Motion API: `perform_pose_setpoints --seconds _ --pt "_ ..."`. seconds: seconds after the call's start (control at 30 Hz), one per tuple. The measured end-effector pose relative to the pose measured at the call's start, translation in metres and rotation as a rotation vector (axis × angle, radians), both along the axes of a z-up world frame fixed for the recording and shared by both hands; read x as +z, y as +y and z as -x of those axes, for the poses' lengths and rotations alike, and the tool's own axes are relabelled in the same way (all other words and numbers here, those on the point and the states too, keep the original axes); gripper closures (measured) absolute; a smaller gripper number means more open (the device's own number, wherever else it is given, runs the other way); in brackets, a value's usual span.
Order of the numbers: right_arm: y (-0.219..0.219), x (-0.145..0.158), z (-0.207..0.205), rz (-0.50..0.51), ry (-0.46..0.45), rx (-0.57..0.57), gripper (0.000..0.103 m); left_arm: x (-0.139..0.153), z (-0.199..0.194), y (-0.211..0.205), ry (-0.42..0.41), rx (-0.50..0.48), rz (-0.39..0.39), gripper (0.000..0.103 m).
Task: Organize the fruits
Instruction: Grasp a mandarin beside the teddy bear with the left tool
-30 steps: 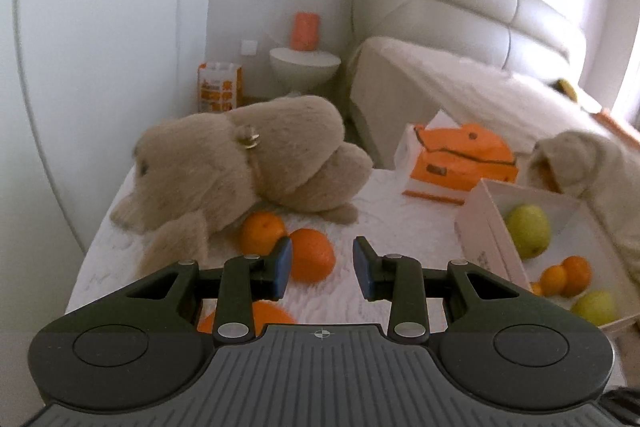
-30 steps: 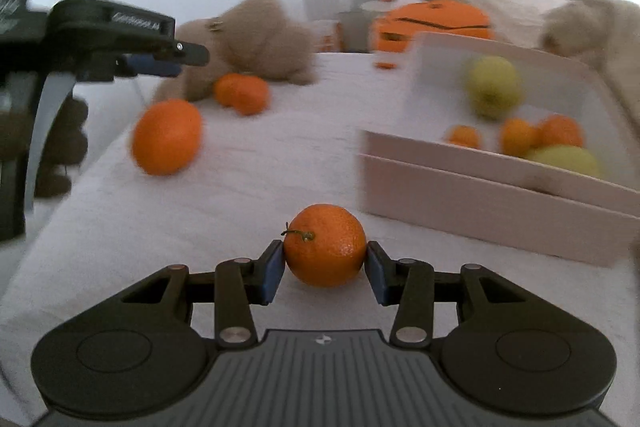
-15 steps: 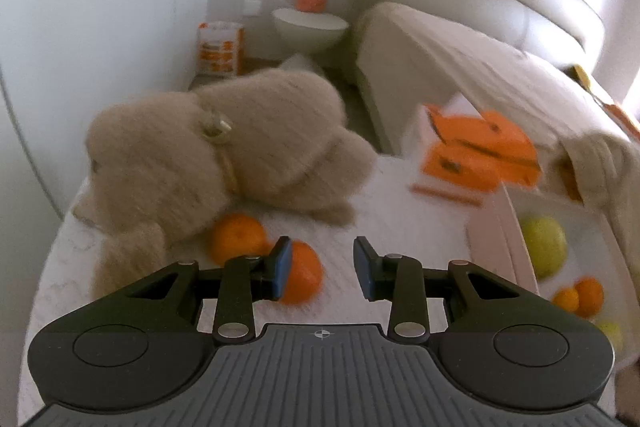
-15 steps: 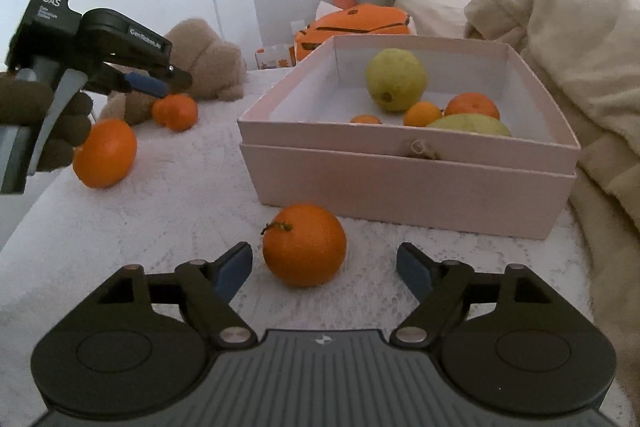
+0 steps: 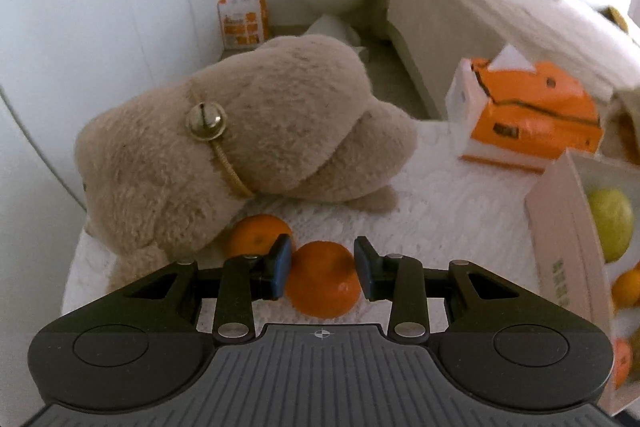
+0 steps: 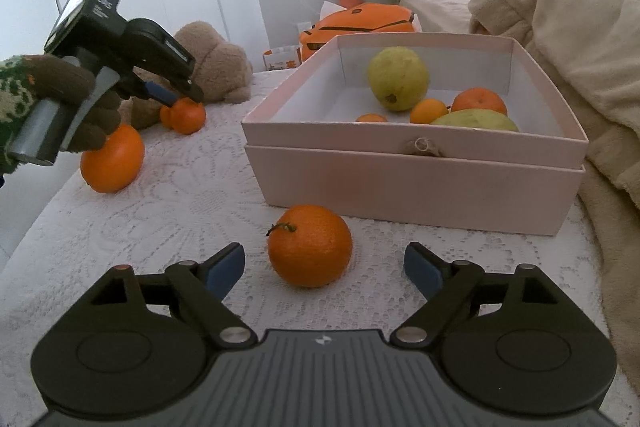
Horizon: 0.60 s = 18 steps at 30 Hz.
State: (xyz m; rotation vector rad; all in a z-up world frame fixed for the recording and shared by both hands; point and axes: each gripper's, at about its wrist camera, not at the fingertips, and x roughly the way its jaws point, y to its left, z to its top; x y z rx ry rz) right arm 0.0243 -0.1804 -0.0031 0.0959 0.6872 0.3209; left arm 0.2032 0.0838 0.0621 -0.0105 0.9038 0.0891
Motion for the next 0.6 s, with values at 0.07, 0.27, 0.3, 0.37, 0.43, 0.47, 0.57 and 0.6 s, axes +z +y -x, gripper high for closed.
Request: perform_pose_setpoints --seconds 0.07,0.27,0.3,0.37,0.43,0.47,0.57,0.6 --pt "0.0 0.0 0.0 0.0 0.0 -0.001 0.015 -0.001 0.001 -0.006 0.009 -0.019 -0.045 0.064" --pt "0.001 0.0 0.0 0.001 0.0 -0.001 0.014 -0.004 0.011 -0.016 0.018 -0.077 -0.129 0.06" --pt "0.001 0.0 0.0 0.002 0.0 0.0 0.014 -0.005 0.012 -0.018 0.018 -0.088 -0.139 0.06" --pt "0.002 0.0 0.0 0.001 0.0 -0.001 0.014 -0.006 0.013 -0.019 0.019 -0.101 -0.152 0.06" --pt "0.002 0.0 0.0 0.001 0.0 -0.001 0.013 -0.006 0.01 -0.016 0.022 -0.097 -0.144 0.059" --pt "0.002 0.0 0.0 0.001 0.0 -0.002 0.013 -0.007 0.008 -0.015 0.027 -0.097 -0.135 0.059" --pt "0.002 0.0 0.0 0.001 0.0 -0.002 0.013 -0.007 0.003 -0.014 0.036 -0.1 -0.132 0.059" --pt "0.002 0.0 0.0 0.0 0.0 -0.002 0.013 -0.007 0.003 -0.015 0.045 -0.102 -0.134 0.059"
